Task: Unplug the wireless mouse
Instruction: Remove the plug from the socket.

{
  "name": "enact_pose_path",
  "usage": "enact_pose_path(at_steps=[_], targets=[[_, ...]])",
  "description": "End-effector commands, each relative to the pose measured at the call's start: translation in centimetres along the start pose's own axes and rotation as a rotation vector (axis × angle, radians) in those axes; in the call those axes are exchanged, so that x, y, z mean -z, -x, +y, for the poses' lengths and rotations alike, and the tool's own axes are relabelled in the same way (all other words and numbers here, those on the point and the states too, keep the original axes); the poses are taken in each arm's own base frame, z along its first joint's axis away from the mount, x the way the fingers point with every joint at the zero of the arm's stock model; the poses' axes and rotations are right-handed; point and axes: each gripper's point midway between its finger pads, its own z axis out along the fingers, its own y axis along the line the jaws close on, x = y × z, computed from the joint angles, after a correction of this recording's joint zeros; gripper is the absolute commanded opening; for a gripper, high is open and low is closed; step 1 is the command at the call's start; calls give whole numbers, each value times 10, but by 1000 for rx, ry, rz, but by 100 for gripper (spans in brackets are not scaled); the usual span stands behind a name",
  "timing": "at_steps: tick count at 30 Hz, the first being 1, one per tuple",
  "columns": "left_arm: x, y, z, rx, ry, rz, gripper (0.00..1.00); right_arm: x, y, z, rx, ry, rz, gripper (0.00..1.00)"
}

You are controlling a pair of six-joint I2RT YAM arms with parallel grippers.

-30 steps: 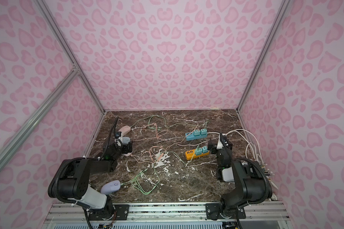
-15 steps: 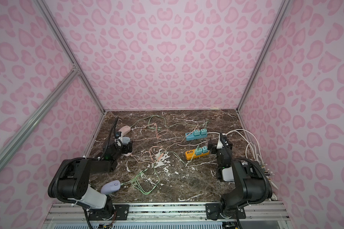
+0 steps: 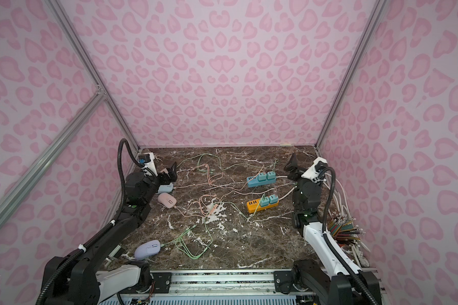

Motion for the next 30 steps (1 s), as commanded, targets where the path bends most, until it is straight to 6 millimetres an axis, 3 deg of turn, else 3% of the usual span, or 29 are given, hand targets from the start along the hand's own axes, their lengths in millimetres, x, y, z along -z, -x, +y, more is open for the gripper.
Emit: enact_pose_path(at_steps=[1,4,6,8,9,10,11,13,15,16,17,18,22,27,30], targets=[[3,-23,-60,62,-218,103,99,16,-68,-7,-170,67,350,90],[16,-50,-95,-165,-175,186,99,34,-82,10,-43,115,455,87],[24,-57,-111,-288,-143,173,99,50,-96,22,133,102,530,89],[18,-58,-112,-277,-133,173,99,65,-108,31,243,95,598,91],[10,-62,-100,-235,-55,185,99,73,-116,36,272,115,644,92],[2,-69,-85,-182,36,220,99,80,-124,41,286,142,694,99],[-5,-82,-81,-151,44,276,99,86,-130,46,293,166,733,99],[-20,-108,-95,-88,-87,397,99,99,-146,51,308,194,814,98],[-32,-124,-109,-57,-154,485,88,111,-162,51,307,194,886,87],[-34,-128,-118,-56,-200,506,83,117,-169,51,304,195,913,86],[-36,-133,-125,-59,-224,518,98,124,-177,52,298,205,941,86],[-36,-138,-130,-75,-238,519,99,131,-183,54,291,221,961,86],[-29,-147,-158,-145,-348,510,99,153,-196,61,245,303,984,90],[-14,-153,-195,-225,-502,475,99,158,-209,48,259,275,1010,88],[6,-138,-213,-291,-569,362,99,157,-213,53,249,297,1021,87]])
